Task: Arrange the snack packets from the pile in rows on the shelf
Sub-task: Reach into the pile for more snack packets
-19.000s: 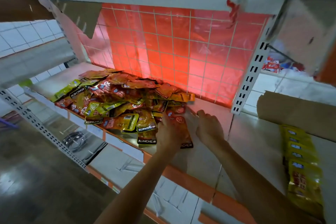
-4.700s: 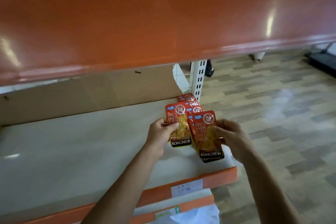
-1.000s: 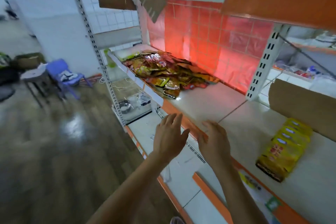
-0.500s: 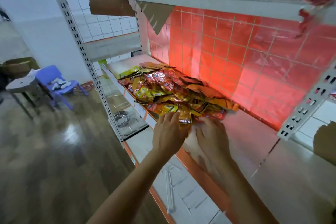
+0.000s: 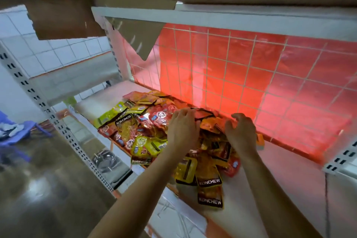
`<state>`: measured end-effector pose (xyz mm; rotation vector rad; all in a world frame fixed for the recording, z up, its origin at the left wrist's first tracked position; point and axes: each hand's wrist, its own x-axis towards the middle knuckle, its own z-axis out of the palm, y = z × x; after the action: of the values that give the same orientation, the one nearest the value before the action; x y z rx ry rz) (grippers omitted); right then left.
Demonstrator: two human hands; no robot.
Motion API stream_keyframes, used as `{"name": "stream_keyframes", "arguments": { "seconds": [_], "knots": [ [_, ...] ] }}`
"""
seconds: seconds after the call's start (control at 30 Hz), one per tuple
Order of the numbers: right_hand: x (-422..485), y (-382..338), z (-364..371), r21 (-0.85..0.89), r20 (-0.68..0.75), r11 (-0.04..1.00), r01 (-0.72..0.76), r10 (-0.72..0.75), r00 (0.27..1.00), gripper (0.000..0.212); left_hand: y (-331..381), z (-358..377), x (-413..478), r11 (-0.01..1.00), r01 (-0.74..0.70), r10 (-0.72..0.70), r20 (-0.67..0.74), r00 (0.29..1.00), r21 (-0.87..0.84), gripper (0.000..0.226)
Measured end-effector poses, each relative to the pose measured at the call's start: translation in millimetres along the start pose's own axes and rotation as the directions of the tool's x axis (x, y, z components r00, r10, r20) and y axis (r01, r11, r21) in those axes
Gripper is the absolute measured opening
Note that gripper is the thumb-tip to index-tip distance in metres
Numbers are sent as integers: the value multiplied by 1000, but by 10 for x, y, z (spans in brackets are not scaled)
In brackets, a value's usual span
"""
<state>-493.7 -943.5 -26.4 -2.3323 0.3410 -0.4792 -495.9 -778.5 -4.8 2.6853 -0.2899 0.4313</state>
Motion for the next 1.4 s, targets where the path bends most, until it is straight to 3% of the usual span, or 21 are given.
{"name": "stream_keyframes", "arguments": {
  "seconds": [0.13,0.3,0.4,0.57,0.67,0.8,0.87,0.93,1.03,1.13,1.2,1.27,1.4],
  "knots": [
    [159,-48,131,-97,33,983,-154,158,987,40,-20,163,464,998,-63,62,127,990,2,31],
    [198,-125,312,-238,89,930,-281,309,947,61,-57,308,795,998,2,-28,381,924,70,38],
    [179,-157,355,-276,96,907,-318,356,930,61,-110,367,795,987,-9,-69,475,877,161,44],
    [147,-188,258,-324,156,909,-264,327,932,50,-111,297,758,980,-89,7,416,909,179,48],
    [67,-252,185,-310,195,925,-220,289,937,48,-83,184,633,993,-96,69,325,943,68,48],
    [-117,-282,126,-290,144,942,-171,219,965,35,-39,49,514,985,-162,172,230,958,-61,39],
    [-230,-262,56,-197,44,962,-191,203,978,32,-14,27,457,972,-204,222,180,958,-114,34],
    [-353,-212,-42,8,-54,975,-224,224,973,28,35,31,373,953,-227,253,115,961,-199,29],
    [-528,-78,-149,275,-118,915,-295,336,934,32,152,39,238,916,-170,214,83,973,-365,24],
    [-710,95,-296,518,-117,791,-326,443,889,40,301,83,114,830,15,104,181,978,-558,19],
    [-821,182,-459,661,-115,691,-291,477,872,31,436,117,3,678,199,52,317,947,-708,20],
    [-941,258,-643,731,-118,633,-255,485,867,38,610,152,-131,541,336,79,444,892,-771,26],
    [-1250,506,-1021,812,-182,560,-166,513,839,34,1023,252,-419,436,356,215,480,851,-826,24]
  ]
}}
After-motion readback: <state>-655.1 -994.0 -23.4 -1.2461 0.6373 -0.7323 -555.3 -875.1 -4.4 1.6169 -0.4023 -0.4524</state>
